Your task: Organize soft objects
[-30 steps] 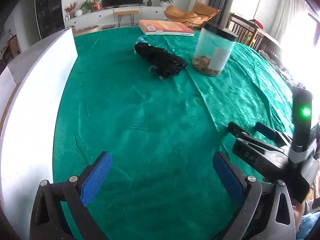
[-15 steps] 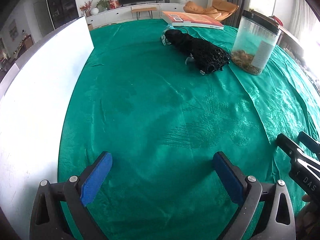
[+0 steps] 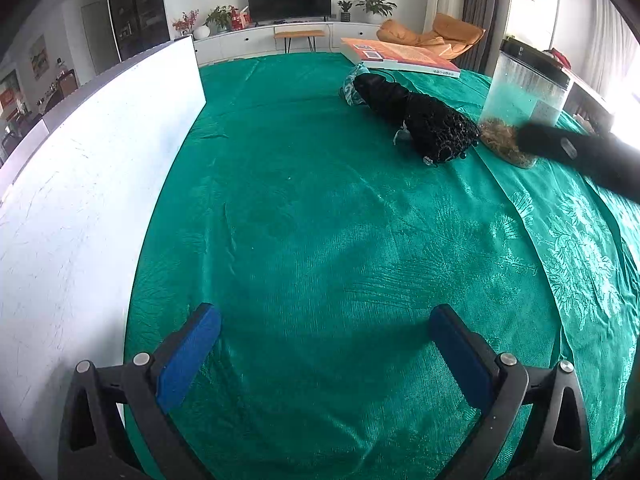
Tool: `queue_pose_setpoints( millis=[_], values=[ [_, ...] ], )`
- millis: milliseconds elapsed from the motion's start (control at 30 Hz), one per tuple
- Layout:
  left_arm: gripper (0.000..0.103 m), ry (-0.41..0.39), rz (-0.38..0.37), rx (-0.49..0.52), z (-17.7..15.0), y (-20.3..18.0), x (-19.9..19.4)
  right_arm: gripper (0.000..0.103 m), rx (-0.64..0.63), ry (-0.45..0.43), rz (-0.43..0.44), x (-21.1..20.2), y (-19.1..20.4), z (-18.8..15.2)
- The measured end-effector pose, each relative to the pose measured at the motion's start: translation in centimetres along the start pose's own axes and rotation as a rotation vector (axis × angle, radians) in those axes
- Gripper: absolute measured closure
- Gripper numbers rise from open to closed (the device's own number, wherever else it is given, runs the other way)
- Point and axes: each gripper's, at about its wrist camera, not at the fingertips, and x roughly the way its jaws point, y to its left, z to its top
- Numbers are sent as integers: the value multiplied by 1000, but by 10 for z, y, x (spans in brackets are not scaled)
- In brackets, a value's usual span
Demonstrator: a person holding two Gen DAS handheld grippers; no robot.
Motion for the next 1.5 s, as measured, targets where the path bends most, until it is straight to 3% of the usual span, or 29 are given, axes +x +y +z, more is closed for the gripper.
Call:
queue_pose_setpoints(
  millis=[133, 267, 300, 333, 367, 433, 567, 667, 733, 833, 900, 967, 1000, 1133, 1300, 1500],
  values=[
    [0, 0, 0, 0, 0, 0, 0, 25, -129, 92, 30, 60, 32, 60],
    [0, 0, -1, 0, 0, -1, 0, 25, -178, 200, 16, 113, 49, 70],
    [0, 0, 0, 0, 0, -1, 0, 28, -175, 214, 21, 117, 49, 66],
    [0, 0, 0, 0, 0, -1, 0, 55, -170, 219, 16, 116, 48, 59],
    [0, 0, 0, 1, 0, -1, 0, 64, -148, 219, 20, 111, 43, 51],
    [0, 0, 0, 1, 0, -1, 0, 65, -56, 204, 55, 85, 25, 30],
    [0, 1, 1, 2, 0, -2, 0, 65, 86, 211, 76, 19, -12, -24],
    [0, 1, 1, 2, 0, -2, 0, 65, 133, 193, -45, -19, -44, -62],
    [0, 1, 2, 2, 1, -2, -1, 65, 179, 185, -131, -22, -73, -74],
    [0, 1, 2, 2, 1, -3, -1, 65, 250, 128, -191, -4, -117, -52],
    [0, 0, 2, 2, 1, -3, -1, 65, 303, 29, -191, 11, -144, -25],
    [0, 1, 2, 1, 1, -3, -1, 53, 363, -32, -143, 22, -166, -7],
    [0, 0, 3, 2, 1, -3, -1, 38, 398, -14, -137, 23, -173, -4],
    [0, 0, 3, 2, 0, -3, -1, 33, 407, -23, -117, -8, -162, -28],
    [0, 0, 3, 2, 1, -3, -1, 31, 213, 73, -252, -14, -115, -65],
    [0, 0, 3, 2, 1, -3, -1, 31, 141, 107, -339, -5, -112, -70]
  ],
)
